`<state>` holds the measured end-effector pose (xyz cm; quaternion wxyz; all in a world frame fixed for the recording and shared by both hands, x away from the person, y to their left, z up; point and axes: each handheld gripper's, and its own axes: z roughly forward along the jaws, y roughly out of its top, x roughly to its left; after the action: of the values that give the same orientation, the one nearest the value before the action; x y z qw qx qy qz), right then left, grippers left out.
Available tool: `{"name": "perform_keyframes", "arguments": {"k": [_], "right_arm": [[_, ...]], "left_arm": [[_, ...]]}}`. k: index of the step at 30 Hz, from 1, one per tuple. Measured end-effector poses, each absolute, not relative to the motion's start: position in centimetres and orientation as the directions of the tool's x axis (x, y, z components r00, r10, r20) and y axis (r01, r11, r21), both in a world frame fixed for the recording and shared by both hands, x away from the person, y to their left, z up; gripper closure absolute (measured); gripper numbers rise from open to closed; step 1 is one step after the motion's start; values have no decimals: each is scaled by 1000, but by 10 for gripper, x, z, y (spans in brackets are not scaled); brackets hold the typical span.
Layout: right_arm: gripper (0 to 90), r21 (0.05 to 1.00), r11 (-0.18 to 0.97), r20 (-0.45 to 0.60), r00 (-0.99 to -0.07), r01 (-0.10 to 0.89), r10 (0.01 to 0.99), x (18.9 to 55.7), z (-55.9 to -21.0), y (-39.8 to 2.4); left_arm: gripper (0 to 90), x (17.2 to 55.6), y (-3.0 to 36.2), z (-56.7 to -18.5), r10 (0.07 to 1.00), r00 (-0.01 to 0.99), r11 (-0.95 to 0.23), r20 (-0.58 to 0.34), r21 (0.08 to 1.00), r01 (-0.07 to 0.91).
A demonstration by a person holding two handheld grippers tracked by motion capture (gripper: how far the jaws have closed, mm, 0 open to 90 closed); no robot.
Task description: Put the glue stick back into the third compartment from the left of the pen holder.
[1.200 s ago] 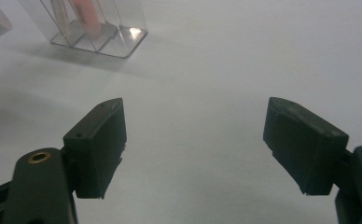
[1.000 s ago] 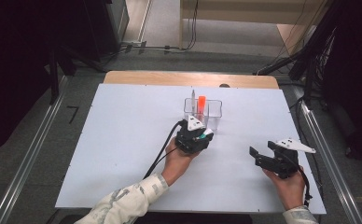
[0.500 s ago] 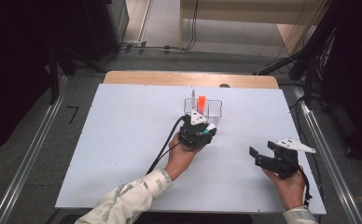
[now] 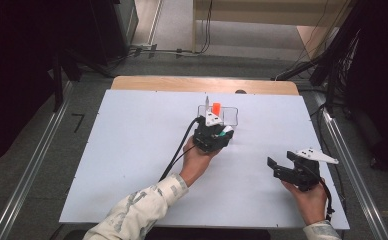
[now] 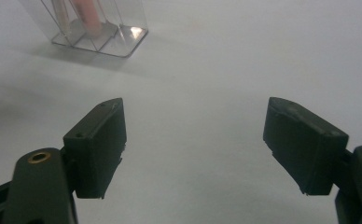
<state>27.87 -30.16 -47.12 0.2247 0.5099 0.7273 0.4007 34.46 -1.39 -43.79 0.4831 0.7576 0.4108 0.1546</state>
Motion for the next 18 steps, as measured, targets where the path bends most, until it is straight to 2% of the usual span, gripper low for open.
{"name": "perform_keyframes", "arguments": {"k": [18], "right_arm": [[199,815,157,83,-380,558,921,277,-470,-302]], "left_arm": [[655,369,-29,-428,801,585,-191,-129,871,452]]}}
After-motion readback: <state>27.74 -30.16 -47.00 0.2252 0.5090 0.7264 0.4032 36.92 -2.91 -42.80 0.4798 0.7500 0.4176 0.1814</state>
